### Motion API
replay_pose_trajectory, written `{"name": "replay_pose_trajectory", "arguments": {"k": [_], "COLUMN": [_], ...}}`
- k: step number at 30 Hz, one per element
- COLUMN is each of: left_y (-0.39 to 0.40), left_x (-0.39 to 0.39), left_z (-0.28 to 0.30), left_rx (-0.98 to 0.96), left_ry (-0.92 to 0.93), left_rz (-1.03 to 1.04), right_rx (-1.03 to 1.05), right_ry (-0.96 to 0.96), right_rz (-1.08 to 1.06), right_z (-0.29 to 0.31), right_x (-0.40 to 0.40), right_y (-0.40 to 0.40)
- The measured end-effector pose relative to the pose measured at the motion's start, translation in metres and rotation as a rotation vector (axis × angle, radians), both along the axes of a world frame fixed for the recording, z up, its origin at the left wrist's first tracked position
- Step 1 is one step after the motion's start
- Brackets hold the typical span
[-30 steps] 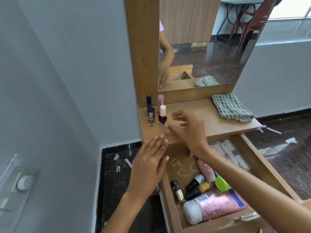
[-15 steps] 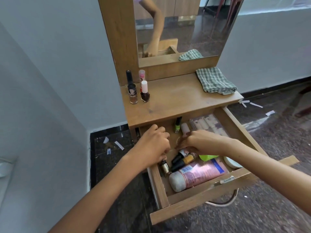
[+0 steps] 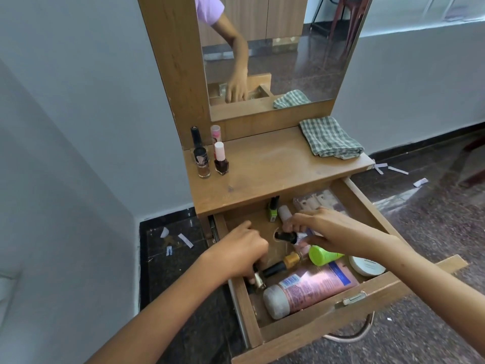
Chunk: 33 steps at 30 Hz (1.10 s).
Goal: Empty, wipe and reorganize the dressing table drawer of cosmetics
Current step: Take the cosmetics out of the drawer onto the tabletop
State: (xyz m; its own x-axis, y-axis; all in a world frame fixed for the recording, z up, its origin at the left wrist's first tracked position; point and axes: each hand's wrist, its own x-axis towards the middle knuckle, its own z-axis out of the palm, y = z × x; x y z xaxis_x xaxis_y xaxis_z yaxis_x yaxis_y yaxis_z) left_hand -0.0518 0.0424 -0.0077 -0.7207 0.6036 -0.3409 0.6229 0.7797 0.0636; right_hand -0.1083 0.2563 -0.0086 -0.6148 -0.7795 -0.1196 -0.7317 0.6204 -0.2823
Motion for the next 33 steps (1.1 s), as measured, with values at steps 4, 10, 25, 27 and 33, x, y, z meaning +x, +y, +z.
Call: {"name": "replay_pose_trajectory", "arguments": {"k": [4, 10, 25, 27, 33], "left_y": [0.008, 0.002, -0.042, -0.045, -0.053], "left_x": [-0.001, 0.000, 0.015, 0.013, 0.001], "left_z": [-0.005, -0.008, 0.035, 0.035, 0.025], "left_rx": [-0.044, 0.021, 1.186, 1.253, 1.260], "left_ry": [-0.021, 0.052, 0.545, 0.583, 0.610], "left_rz": [-0.041, -0.037, 0.724, 0.799, 0.948], "right_rx": [-0.301, -0.677, -0.806, -0.799, -0.771], "right_ry": [0.020, 0.026, 0.046, 0.049, 0.087], "right_rz": [-0.057, -0.210, -0.416, -0.442, -0.486], "right_z": [0.016, 0.036, 0.032, 0.030, 0.029], "right_x": [-0.002, -0.009, -0.055, -0.059, -0.075], "right_y": [0.002, -0.035, -0.107, -0.114, -0.130]}}
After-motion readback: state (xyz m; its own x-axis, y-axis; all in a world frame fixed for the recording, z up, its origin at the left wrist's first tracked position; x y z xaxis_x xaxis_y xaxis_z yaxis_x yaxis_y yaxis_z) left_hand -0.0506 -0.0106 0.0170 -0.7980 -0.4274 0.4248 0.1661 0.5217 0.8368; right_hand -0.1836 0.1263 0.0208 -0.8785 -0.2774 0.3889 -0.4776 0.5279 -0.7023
